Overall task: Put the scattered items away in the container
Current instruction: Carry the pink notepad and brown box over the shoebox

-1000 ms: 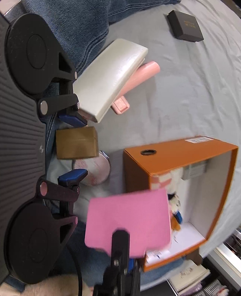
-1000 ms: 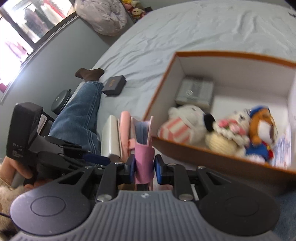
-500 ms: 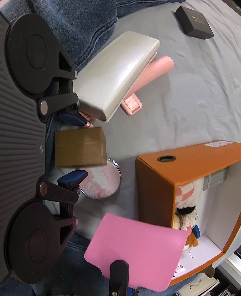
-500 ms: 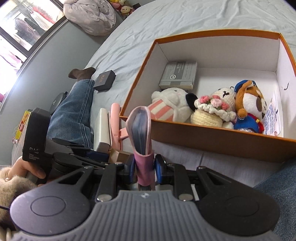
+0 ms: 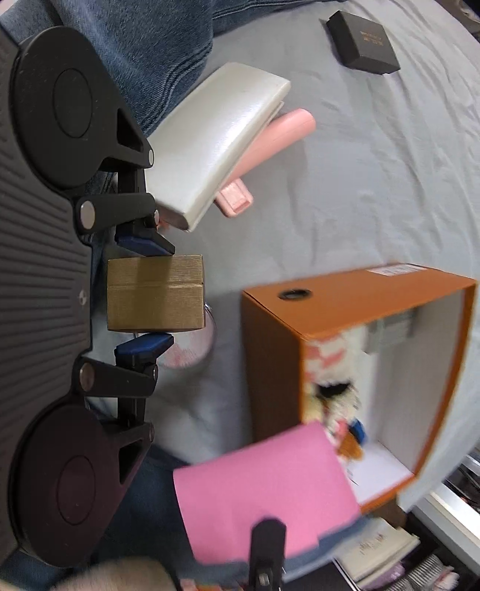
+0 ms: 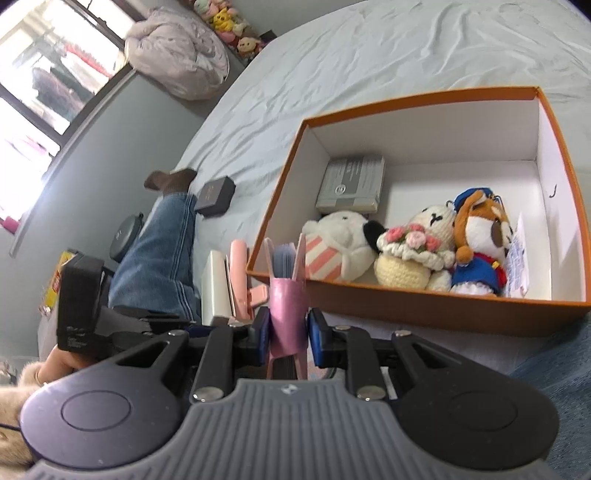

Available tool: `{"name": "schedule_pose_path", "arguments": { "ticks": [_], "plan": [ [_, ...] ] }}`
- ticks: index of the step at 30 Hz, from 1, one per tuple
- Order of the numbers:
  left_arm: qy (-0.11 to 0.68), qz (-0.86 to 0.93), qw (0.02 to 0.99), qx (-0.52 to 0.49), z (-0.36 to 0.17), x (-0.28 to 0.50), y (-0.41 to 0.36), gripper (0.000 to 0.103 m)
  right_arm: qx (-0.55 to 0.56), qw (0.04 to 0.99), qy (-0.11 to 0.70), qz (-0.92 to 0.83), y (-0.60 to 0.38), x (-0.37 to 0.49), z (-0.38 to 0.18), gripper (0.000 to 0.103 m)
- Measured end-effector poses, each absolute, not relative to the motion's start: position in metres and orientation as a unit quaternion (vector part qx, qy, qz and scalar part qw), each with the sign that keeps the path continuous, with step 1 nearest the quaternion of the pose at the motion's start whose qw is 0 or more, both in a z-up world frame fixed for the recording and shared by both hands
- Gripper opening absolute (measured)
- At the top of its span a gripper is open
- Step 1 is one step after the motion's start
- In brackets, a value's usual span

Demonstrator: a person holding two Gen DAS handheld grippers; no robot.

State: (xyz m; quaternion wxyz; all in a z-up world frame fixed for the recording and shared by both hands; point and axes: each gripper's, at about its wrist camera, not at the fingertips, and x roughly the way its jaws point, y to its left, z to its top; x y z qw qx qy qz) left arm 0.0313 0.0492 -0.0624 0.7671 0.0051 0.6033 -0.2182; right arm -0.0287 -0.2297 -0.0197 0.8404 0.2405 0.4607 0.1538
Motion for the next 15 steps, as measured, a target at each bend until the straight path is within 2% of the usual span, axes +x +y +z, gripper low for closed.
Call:
{"name": "schedule_pose_path", "arguments": {
  "ticks": [6, 15],
  "plan": [
    [0.580, -0.245, 0.776, -0.030, -0.021, 0.037, 0.058, 0.052, 0.257, 0.846, 0.445, 0.143, -0.243, -0.025, -0.007, 0.024],
    [0.530, -0.281, 0.800, -0.031, 0.046, 0.051, 0.053, 0.052, 0.279, 0.856, 0.419, 0.118, -0.269, -0.014, 0.007, 0.024]
  ]
}}
